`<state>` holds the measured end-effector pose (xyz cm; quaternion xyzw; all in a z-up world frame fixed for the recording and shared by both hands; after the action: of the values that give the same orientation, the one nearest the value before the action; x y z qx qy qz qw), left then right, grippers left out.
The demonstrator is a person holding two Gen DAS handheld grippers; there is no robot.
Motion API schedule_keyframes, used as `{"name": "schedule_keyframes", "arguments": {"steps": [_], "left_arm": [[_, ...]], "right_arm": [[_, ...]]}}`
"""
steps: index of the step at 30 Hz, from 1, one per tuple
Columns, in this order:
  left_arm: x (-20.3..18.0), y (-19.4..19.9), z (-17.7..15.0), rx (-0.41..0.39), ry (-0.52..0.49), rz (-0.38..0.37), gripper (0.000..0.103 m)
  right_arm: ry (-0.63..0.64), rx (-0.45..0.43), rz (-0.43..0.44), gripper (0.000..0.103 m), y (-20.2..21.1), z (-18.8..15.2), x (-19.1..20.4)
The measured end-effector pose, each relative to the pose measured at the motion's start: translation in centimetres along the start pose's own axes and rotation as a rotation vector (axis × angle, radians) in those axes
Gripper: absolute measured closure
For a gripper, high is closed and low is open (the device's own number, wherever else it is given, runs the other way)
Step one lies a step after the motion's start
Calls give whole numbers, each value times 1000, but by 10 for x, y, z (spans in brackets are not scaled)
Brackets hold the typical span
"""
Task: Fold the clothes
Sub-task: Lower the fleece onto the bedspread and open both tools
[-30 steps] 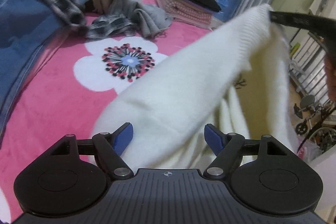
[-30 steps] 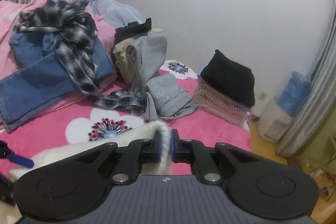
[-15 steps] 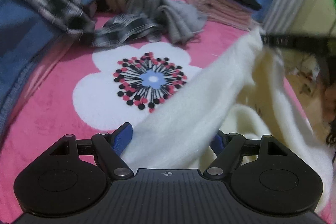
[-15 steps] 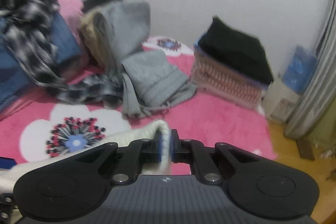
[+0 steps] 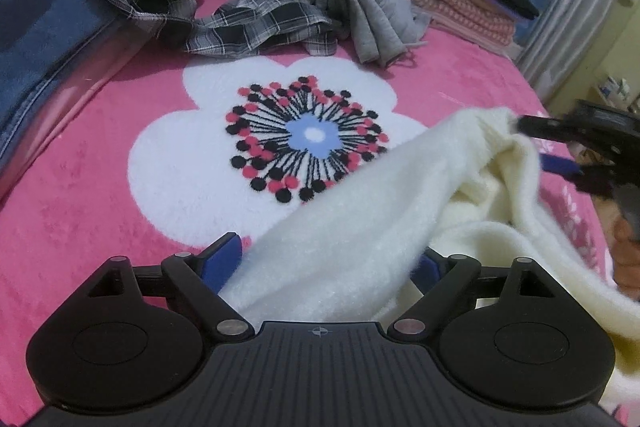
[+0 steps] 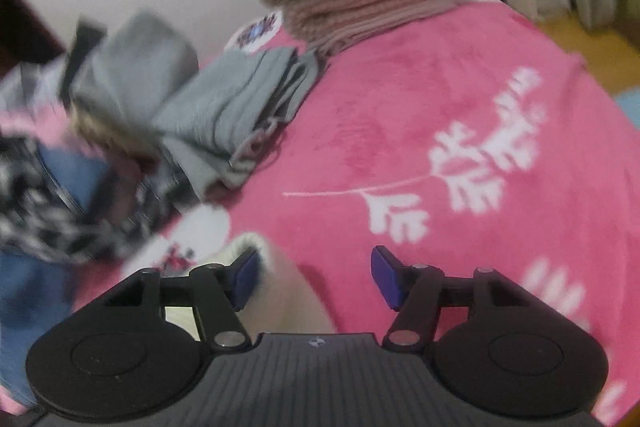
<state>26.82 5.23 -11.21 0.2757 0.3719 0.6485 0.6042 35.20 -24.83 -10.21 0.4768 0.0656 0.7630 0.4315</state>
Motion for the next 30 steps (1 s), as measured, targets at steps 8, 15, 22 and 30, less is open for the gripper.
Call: {"name": "schedule_keyframes", "arguments": {"steps": [8, 15, 22, 30], "left_arm": [[2, 51, 4, -109, 52, -45, 13], [3, 107, -6, -194, 27, -75, 8], [5, 141, -43, -186, -26, -106, 8], [12, 171, -65, -191, -55, -136, 8]], "right_arm": [[-97, -123, 43, 28, 87, -15, -15], [-239, -215, 104, 28, 151, -36, -16], [-191, -175, 139, 27, 188, -68, 35], [-96, -69, 116, 26, 207, -117, 92]]}}
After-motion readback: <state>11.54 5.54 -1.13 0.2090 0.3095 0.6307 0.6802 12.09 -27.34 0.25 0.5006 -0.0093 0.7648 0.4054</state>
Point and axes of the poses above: each gripper's, at about its wrist camera, not at the fingertips, and y roughly against the way its jaws point, x to its left, z to its top, the point moved 1 cm from there along -y, roughly the way its jaws point, and after that the axes turned 13 degrees about z, right-handed, at the moved point
